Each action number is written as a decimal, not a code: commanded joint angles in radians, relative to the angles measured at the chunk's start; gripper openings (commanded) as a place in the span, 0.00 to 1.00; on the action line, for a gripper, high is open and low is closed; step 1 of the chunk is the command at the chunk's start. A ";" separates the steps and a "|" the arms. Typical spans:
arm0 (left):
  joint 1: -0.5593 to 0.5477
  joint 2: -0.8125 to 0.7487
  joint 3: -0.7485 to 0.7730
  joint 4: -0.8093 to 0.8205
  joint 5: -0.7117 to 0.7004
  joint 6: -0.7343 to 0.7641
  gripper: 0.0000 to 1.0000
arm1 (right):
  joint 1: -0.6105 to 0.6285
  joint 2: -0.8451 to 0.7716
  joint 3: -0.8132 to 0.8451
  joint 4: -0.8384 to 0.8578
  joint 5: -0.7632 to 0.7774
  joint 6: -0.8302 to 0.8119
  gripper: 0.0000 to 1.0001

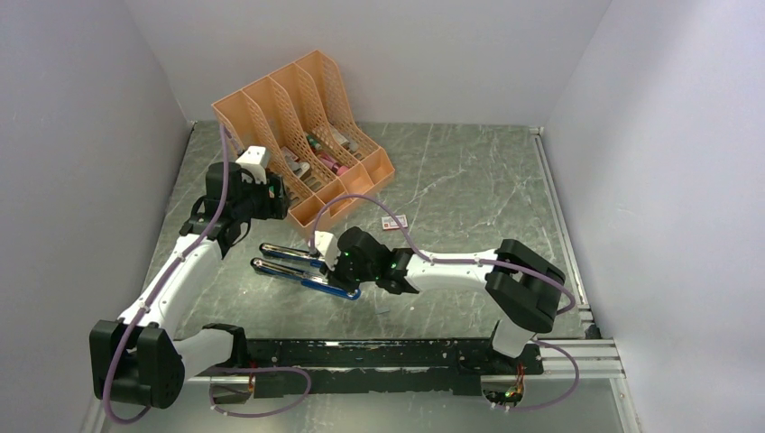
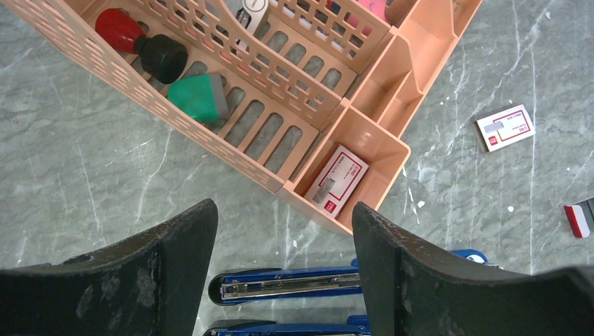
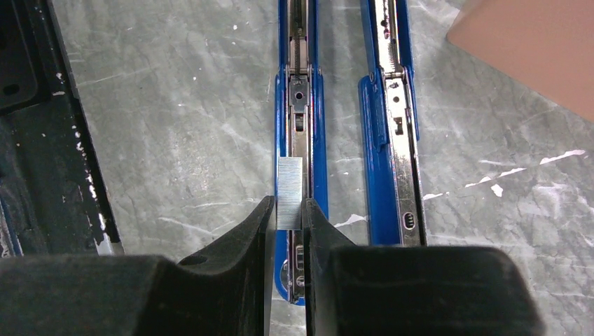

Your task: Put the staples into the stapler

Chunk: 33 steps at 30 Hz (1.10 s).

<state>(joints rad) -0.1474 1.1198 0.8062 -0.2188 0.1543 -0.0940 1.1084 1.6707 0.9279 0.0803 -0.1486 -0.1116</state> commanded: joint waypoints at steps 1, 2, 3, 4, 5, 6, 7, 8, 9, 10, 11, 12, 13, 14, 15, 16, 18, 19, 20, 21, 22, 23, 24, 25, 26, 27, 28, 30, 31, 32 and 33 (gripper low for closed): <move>0.008 0.005 0.001 -0.011 -0.025 -0.004 0.75 | 0.007 0.009 0.022 -0.010 0.021 0.022 0.00; 0.009 0.005 0.001 -0.011 -0.025 -0.004 0.74 | 0.007 0.009 0.022 -0.011 0.023 0.023 0.00; 0.010 0.005 0.001 -0.010 -0.023 -0.005 0.74 | 0.007 0.009 0.022 -0.011 0.027 0.024 0.00; 0.008 0.003 0.000 -0.011 -0.023 -0.005 0.74 | 0.007 0.010 0.022 -0.013 0.028 0.027 0.00; 0.009 0.003 0.001 -0.012 -0.023 -0.003 0.74 | 0.007 0.011 0.023 -0.013 0.030 0.029 0.00; 0.008 0.003 0.000 -0.011 -0.024 -0.003 0.74 | 0.007 0.013 0.024 -0.015 0.032 0.031 0.00; 0.008 0.003 0.001 -0.012 -0.025 -0.003 0.74 | 0.007 0.013 0.025 -0.016 0.034 0.035 0.00; 0.008 0.003 0.000 -0.012 -0.025 -0.003 0.74 | 0.007 0.012 0.024 -0.015 0.037 0.039 0.00; 0.008 0.003 0.000 -0.011 -0.025 -0.003 0.74 | 0.007 0.012 0.023 -0.014 0.038 0.044 0.00; 0.008 0.002 0.000 -0.012 -0.025 -0.003 0.74 | 0.008 0.012 0.023 -0.014 0.038 0.050 0.00; 0.008 0.002 -0.001 -0.012 -0.023 -0.004 0.74 | 0.007 0.012 0.022 -0.014 0.039 0.054 0.00; 0.009 0.002 0.000 -0.012 -0.022 -0.004 0.74 | 0.008 0.012 0.021 -0.013 0.038 0.059 0.00; 0.009 0.001 0.000 -0.012 -0.022 -0.003 0.74 | 0.007 0.012 0.020 -0.013 0.036 0.064 0.00; 0.009 0.001 -0.001 -0.012 -0.021 -0.003 0.74 | 0.007 0.013 0.019 -0.012 0.034 0.067 0.00; 0.009 0.002 0.000 -0.012 -0.021 -0.003 0.74 | 0.007 0.013 0.017 -0.011 0.032 0.071 0.00; 0.008 0.001 0.000 -0.010 -0.020 -0.003 0.74 | 0.008 0.012 0.016 -0.010 0.031 0.073 0.00; 0.009 0.002 0.001 -0.011 -0.019 -0.003 0.74 | 0.007 0.012 0.014 -0.010 0.030 0.076 0.00; 0.008 0.002 -0.001 -0.010 -0.019 -0.003 0.74 | 0.007 0.013 0.014 -0.012 0.029 0.078 0.00; 0.008 0.002 -0.001 -0.010 -0.019 -0.003 0.74 | 0.009 0.014 0.014 -0.015 0.030 0.078 0.00; 0.008 0.002 -0.001 -0.010 -0.018 -0.003 0.74 | 0.007 0.015 0.014 -0.018 0.030 0.079 0.00; 0.008 0.001 -0.002 -0.011 -0.017 -0.003 0.74 | 0.008 0.014 0.012 -0.019 0.030 0.080 0.00; 0.008 0.001 -0.002 -0.011 -0.016 -0.003 0.74 | 0.009 0.013 0.010 -0.018 0.032 0.083 0.00; 0.008 0.002 -0.001 -0.010 -0.016 -0.003 0.74 | 0.009 0.011 0.008 -0.017 0.033 0.086 0.00; 0.008 0.002 -0.002 -0.010 -0.015 -0.003 0.74 | 0.008 0.011 0.007 -0.019 0.037 0.089 0.00; 0.008 0.002 -0.002 -0.010 -0.016 -0.003 0.74 | 0.010 0.011 0.006 -0.020 0.040 0.091 0.00; 0.008 0.001 -0.002 -0.010 -0.015 -0.003 0.74 | 0.009 0.011 0.005 -0.022 0.043 0.094 0.00; 0.008 0.001 -0.002 -0.010 -0.015 -0.003 0.74 | 0.008 0.011 0.005 -0.023 0.043 0.095 0.00; 0.008 0.003 -0.002 -0.010 -0.014 -0.003 0.74 | 0.009 0.011 0.004 -0.024 0.039 0.096 0.00; 0.008 0.003 -0.002 -0.010 -0.013 -0.003 0.74 | 0.009 0.011 0.003 -0.024 0.038 0.097 0.00; 0.008 0.002 -0.002 -0.009 -0.012 -0.003 0.74 | 0.009 0.011 0.003 -0.024 0.038 0.098 0.00; 0.008 0.001 -0.001 -0.010 -0.012 -0.003 0.74 | 0.009 0.011 0.003 -0.026 0.038 0.098 0.00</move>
<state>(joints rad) -0.1474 1.1206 0.8059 -0.2264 0.1432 -0.0940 1.1114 1.6707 0.9283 0.0700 -0.1184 -0.0254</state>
